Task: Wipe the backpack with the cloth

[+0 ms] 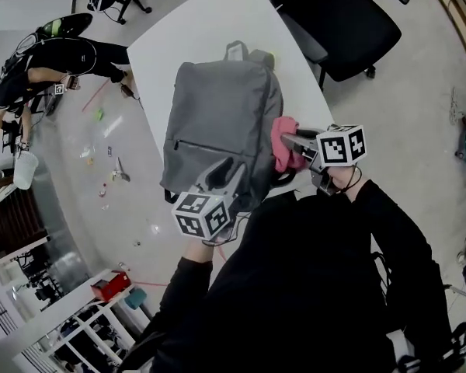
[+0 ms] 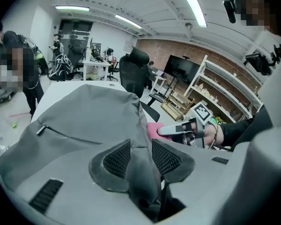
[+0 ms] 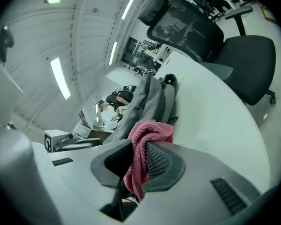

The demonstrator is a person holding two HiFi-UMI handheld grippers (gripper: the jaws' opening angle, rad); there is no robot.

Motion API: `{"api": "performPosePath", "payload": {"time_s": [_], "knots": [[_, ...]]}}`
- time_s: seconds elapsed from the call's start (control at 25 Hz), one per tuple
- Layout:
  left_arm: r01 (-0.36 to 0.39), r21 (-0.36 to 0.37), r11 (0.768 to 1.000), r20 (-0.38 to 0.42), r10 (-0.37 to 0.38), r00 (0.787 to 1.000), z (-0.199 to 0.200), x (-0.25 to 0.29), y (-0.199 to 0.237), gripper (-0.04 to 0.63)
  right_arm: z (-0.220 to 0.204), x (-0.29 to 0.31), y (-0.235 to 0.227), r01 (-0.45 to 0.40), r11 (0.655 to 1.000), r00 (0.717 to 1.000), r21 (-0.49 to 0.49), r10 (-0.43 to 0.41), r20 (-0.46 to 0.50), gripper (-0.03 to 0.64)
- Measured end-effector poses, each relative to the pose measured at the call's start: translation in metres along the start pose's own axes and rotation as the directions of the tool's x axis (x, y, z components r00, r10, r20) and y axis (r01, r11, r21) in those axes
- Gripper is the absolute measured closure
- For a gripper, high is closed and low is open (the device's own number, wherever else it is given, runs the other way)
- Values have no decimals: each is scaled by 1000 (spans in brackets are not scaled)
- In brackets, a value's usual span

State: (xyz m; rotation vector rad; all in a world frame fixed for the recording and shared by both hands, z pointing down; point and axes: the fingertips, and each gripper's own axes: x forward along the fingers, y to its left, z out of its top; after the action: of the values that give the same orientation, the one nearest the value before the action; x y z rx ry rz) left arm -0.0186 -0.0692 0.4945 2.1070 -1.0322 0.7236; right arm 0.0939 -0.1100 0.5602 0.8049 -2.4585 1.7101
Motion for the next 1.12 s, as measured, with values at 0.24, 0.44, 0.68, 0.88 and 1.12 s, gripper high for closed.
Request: {"api": "performPosePath", "payload": {"time_s": [0.24, 0.44, 0.68, 0.88, 1.12], "knots": [[40, 13, 999, -4, -40, 999, 0, 5, 1, 439, -77, 20, 91, -173, 945, 973, -279, 120, -196, 548], [-16, -4, 1000, 29, 16, 999, 8, -10, 9, 440, -129, 33, 132, -400, 844, 864, -358, 217, -455, 548], [-130, -30, 991, 46, 131, 990, 2, -33, 11, 440, -113, 26, 113, -382, 879, 878, -285, 249, -408, 548], [-251, 90, 964, 19, 250, 968, -16, -45, 8, 439, -49, 22, 58, -246, 914, 940, -323, 143, -309, 548], [-272, 326, 905, -39, 301, 953, -42, -45, -17, 420, 44, 8, 9, -33, 932, 993, -362, -10, -116, 548]]}}
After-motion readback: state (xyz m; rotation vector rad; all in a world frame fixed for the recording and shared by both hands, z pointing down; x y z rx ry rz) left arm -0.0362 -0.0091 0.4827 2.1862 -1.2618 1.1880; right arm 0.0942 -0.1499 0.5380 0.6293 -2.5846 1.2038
